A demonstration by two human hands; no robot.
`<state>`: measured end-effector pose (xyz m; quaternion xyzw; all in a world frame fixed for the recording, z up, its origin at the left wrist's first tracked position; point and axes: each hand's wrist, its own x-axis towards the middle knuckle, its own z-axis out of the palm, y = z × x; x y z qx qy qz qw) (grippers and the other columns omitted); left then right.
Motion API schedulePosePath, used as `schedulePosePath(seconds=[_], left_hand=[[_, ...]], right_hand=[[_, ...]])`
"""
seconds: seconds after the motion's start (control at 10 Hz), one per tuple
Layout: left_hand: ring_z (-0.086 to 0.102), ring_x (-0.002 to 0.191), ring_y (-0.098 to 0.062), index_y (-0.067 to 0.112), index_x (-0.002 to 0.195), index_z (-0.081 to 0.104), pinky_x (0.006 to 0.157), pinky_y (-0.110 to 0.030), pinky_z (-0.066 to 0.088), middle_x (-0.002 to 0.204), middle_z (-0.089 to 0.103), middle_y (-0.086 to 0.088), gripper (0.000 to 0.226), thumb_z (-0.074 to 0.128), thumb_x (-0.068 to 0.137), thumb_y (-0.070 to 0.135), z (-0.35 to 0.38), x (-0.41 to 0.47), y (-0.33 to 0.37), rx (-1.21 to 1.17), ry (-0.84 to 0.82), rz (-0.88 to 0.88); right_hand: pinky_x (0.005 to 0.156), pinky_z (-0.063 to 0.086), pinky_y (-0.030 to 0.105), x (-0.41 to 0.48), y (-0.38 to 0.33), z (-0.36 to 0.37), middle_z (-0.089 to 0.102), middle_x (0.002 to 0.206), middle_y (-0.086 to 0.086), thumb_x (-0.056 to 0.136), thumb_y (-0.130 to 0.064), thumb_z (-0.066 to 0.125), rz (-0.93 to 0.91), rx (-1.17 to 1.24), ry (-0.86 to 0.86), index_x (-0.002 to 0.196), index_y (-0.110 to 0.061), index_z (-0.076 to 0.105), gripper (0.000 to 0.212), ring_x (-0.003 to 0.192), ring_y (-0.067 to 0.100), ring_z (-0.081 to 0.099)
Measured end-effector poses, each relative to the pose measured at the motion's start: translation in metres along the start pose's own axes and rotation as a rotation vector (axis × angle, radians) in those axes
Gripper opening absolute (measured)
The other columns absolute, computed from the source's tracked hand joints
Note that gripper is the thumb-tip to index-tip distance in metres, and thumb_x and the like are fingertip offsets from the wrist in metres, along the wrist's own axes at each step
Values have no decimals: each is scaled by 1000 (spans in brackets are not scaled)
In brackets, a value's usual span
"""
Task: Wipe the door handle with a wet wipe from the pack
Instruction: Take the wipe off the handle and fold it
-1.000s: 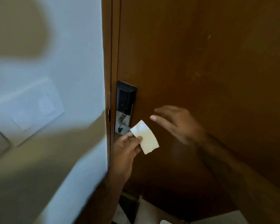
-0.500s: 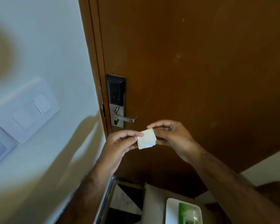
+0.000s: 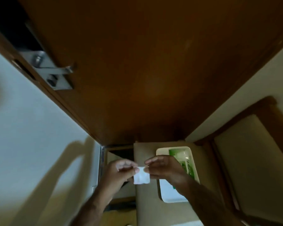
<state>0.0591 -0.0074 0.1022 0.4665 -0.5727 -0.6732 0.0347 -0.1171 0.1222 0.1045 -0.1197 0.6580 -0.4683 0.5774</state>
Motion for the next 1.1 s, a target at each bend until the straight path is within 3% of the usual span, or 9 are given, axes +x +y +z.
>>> schedulePosePath(seconds=[0.1, 0.2, 0.3, 0.4, 0.5, 0.6, 0.7, 0.9, 1.1], left_hand=[[81, 87, -21, 13, 88, 82, 75, -35, 66, 94, 83, -6, 5, 84, 84, 11, 39, 31, -53, 95, -58, -155], [81, 84, -19, 15, 88, 82, 77, -39, 68, 95, 82, -6, 7, 84, 84, 9, 75, 69, -90, 172, -74, -177], [78, 81, -8, 21, 96, 83, 69, -22, 63, 95, 82, 5, 9, 79, 89, 16, 105, 118, -113, 275, -96, -99], [72, 75, 4, 24, 102, 82, 63, -8, 53, 91, 80, 12, 12, 78, 90, 23, 123, 163, -123, 359, -99, 4], [69, 84, 8, 24, 102, 81, 67, -4, 49, 94, 77, 17, 12, 78, 90, 24, 141, 202, -136, 450, -31, 94], [71, 91, 3, 20, 103, 80, 73, -6, 50, 97, 78, 13, 13, 79, 90, 20, 154, 229, -147, 487, 54, 175], [71, 92, -3, 20, 104, 81, 80, -13, 52, 101, 78, 10, 14, 78, 90, 22, 165, 246, -149, 548, 156, 218], [66, 97, -12, 25, 106, 79, 82, -34, 60, 104, 77, 6, 15, 70, 94, 31, 176, 255, -160, 944, 215, 377], [64, 114, -22, 20, 130, 64, 82, -32, 54, 131, 62, -2, 46, 76, 90, 36, 161, 236, -146, 947, 225, 488]], right_hand=[[64, 61, 24, 20, 66, -27, 75, 88, 24, 81, 14, 85, 69, -9, 100, 101, 7, 79, 22, 81, 29, 71], [66, 61, 31, 45, 115, -54, 76, 90, 38, 79, 19, 83, 115, -14, 232, 99, 8, 78, 23, 82, 36, 69], [85, 62, 49, 81, 154, -80, 83, 91, 23, 82, 13, 83, 101, -106, 335, 89, -15, 81, 28, 89, 43, 77], [81, 62, 31, 111, 167, -100, 84, 84, -6, 84, -11, 90, 27, -246, 452, 84, -33, 77, 26, 84, 8, 79], [76, 54, 7, 142, 170, -111, 79, 87, -17, 89, -21, 86, -32, -367, 502, 99, -33, 77, 18, 84, -7, 71], [96, 58, 28, 173, 171, -113, 84, 104, -3, 93, -20, 81, -111, -528, 590, 115, -23, 80, 23, 97, 9, 76], [104, 57, 40, 195, 174, -113, 83, 113, 5, 96, -21, 77, -146, -725, 620, 123, -18, 77, 27, 108, 22, 75], [107, 50, 36, 215, 183, -116, 72, 133, 9, 101, -24, 70, -111, -1054, 580, 136, -16, 67, 36, 125, 28, 66], [103, 52, 44, 190, 172, -114, 57, 146, 12, 101, -25, 69, -270, -1245, 608, 147, -14, 58, 49, 131, 33, 56]])
